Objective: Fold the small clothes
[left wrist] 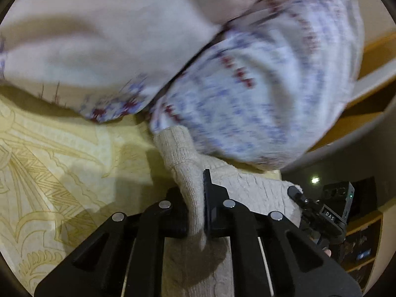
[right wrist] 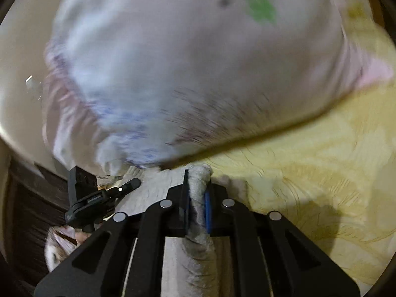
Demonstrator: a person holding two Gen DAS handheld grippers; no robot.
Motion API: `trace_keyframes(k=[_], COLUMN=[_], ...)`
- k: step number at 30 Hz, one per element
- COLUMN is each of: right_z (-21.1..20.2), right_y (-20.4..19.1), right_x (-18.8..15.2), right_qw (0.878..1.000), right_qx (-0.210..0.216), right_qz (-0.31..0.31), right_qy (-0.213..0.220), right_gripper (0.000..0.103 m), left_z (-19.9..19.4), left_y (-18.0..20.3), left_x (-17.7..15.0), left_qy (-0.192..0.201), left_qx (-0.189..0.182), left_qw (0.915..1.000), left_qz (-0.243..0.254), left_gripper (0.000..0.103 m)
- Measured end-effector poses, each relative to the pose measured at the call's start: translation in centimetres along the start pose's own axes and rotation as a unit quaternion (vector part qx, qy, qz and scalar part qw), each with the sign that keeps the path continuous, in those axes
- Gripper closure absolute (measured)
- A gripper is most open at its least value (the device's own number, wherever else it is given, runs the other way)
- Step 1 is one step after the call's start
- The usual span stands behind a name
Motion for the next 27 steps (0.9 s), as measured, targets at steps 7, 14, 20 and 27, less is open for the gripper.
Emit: trace_keyframes(k=[7, 14, 20, 27], right_z=[1.0, 4.4, 3.2, -2.8], right_y=[2.5, 5.8, 5.1, 4.7], right_x=[-0.6, -2.0, -2.3, -4.7], right_qw=[0.996, 0.991, 0.992, 0.995], right_qx=[-0.079, -0.117, -0.110, -0.045], right_qz=[-0.036, 0.005, 0.018, 0.060], right_qy=[0.000, -0.058, -0.066, -0.060], right_gripper=[0.095, 0.094, 0.079, 0.063], left_z=[0.2, 1.7, 2.3, -3.5], left_y=[-0.1, -2.1, -1.2, -0.7], left_x=[-0.3, -1.2, -1.6, -3.8], left_qy=[0.020, 0.005, 0.000, 0.009], left_qx=[0.028, 0.075, 0.069, 0.036], left_qw=[0.9989, 0.9967, 0.9975, 0.9991], left_qz=[0.031, 0.031, 0.019, 0.019], left_gripper=[0.094, 0.094, 0.093, 0.080])
Point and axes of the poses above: each gripper's, at about its wrist camera, not at the fingertips, and z roughly the way its jaws point, y to its right, x to its top, the point moved 9 cm from there along z, roughly the way its jaws point, and after that the axes turned 5 degrees about y, right-handed, at the moved point
